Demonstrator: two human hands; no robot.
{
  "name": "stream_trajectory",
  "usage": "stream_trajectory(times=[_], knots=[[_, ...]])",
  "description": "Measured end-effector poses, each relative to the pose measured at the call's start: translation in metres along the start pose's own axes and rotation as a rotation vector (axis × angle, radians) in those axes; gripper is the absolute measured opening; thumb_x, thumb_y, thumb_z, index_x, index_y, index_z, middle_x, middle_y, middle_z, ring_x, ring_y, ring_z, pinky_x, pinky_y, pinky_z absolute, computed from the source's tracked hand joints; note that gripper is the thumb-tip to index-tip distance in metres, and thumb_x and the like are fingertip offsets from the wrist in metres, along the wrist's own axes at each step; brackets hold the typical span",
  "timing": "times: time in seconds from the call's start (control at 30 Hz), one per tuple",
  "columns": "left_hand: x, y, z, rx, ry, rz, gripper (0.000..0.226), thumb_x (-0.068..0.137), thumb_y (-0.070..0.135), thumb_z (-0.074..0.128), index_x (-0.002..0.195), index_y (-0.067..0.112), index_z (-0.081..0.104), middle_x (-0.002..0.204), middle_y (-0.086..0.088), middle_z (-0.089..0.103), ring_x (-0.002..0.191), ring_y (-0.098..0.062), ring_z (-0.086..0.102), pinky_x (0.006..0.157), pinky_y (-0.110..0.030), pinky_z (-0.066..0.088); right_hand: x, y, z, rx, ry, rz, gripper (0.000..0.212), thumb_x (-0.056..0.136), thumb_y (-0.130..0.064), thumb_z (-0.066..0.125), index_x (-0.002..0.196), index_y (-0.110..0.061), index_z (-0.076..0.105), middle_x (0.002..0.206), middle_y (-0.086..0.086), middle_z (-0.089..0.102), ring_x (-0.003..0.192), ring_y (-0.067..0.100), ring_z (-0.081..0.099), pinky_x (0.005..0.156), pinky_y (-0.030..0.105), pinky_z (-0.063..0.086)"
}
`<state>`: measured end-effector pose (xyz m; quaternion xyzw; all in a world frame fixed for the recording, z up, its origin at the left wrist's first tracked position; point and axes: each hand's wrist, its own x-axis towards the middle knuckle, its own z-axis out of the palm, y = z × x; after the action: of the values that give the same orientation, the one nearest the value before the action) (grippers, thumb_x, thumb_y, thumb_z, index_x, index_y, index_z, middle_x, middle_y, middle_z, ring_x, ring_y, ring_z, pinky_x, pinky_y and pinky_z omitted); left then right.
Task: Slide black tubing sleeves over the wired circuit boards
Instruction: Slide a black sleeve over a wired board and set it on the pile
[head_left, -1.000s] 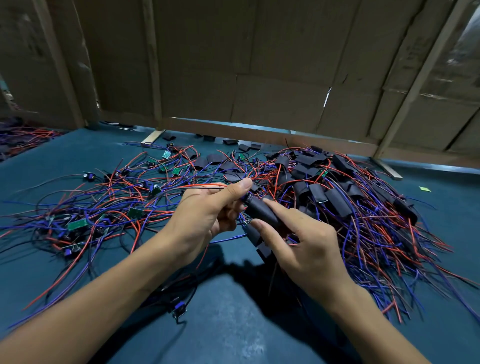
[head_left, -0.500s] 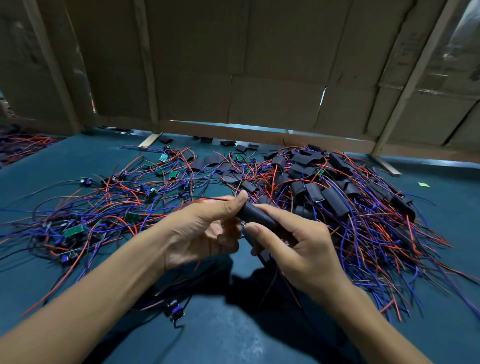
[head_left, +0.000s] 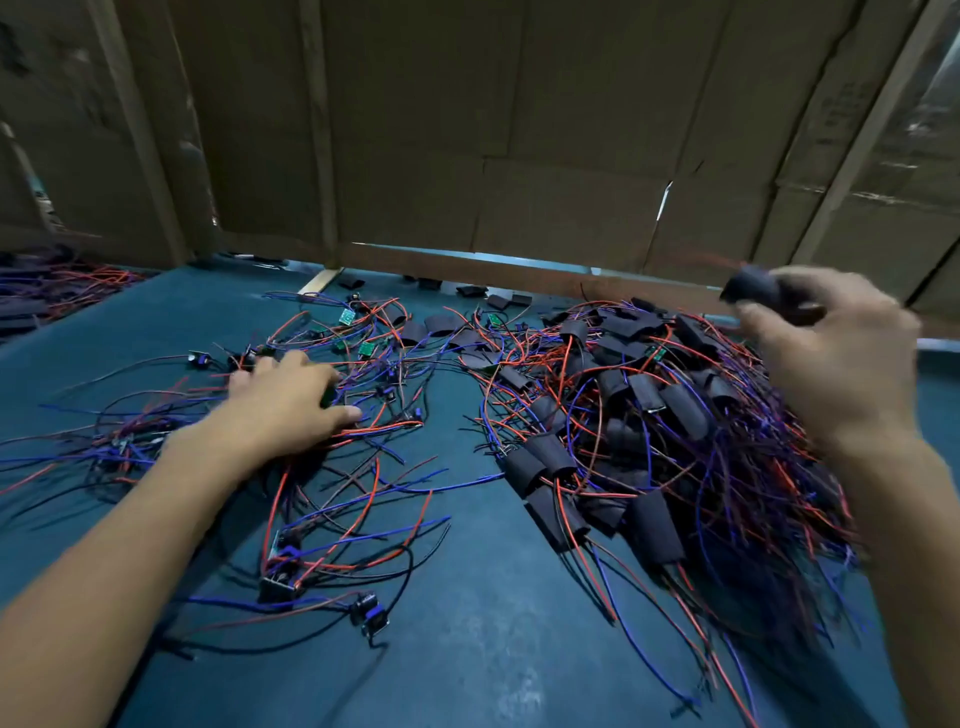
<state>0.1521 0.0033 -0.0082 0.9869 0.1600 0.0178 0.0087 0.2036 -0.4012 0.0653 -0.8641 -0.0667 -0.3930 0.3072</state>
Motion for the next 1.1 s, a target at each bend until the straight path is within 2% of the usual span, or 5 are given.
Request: stream_trajectory(times=[0.2, 0.37, 0.6, 0.8, 1.1], knots=[[0.0, 0.002, -0.002, -0.157, 0.147, 0.014, 0.006, 0.091, 0.032, 0.072, 0.095, 0.029, 0.068, 0.112, 0.0, 0.069, 0.118, -0.026, 0.058, 0.097, -0.042, 0.036, -0.01, 0.0, 0.026, -0.356, -0.312, 0.295, 0.046, 0.097, -0.036, 0.057, 0.132, -0.006, 0.057, 0.139, 0.026, 0.05, 0.127, 0.045, 0.045, 0.104, 0.053, 0.035], [-0.007, 0.005, -0.008, -0.031, 0.395, 0.093, 0.012, 0.099, 0.033, 0.056, 0.103, 0.025, 0.063, 0.109, -0.004, 0.062, 0.107, -0.031, 0.059, 0.092, -0.046, 0.034, -0.051, -0.037, 0.04, -0.085, 0.275, -0.27, 0.036, 0.095, -0.017, 0.06, 0.13, -0.01, 0.064, 0.131, 0.014, 0.06, 0.123, 0.035, 0.053, 0.101, 0.047, 0.032], [-0.022, 0.03, -0.009, -0.231, 0.511, 0.263, 0.018, 0.102, 0.031, 0.051, 0.109, 0.016, 0.057, 0.108, -0.006, 0.059, 0.101, -0.033, 0.055, 0.088, -0.048, 0.037, -0.102, -0.06, 0.057, 0.195, 0.119, -0.738, 0.02, 0.091, -0.001, 0.062, 0.098, -0.009, 0.079, 0.104, 0.003, 0.073, 0.092, 0.024, 0.068, 0.087, 0.047, 0.042], [-0.049, 0.061, -0.015, -0.553, 0.785, 0.788, 0.018, 0.098, 0.017, 0.062, 0.109, 0.002, 0.063, 0.101, -0.004, 0.067, 0.089, -0.018, 0.063, 0.088, -0.032, 0.05, -0.116, -0.073, 0.063, 0.625, -0.31, -0.253, 0.019, 0.091, -0.014, 0.067, 0.107, -0.011, 0.078, 0.097, -0.004, 0.077, 0.088, 0.009, 0.072, 0.08, 0.025, 0.054], [-0.064, 0.091, -0.006, -0.788, 0.585, 1.015, 0.025, 0.093, 0.023, 0.071, 0.109, 0.007, 0.061, 0.103, 0.013, 0.058, 0.087, -0.01, 0.063, 0.085, -0.021, 0.05, -0.115, -0.078, 0.066, 1.184, -0.537, 0.244, 0.022, 0.087, -0.019, 0.068, 0.105, -0.015, 0.08, 0.105, 0.009, 0.078, 0.096, 0.018, 0.072, 0.085, 0.028, 0.056]])
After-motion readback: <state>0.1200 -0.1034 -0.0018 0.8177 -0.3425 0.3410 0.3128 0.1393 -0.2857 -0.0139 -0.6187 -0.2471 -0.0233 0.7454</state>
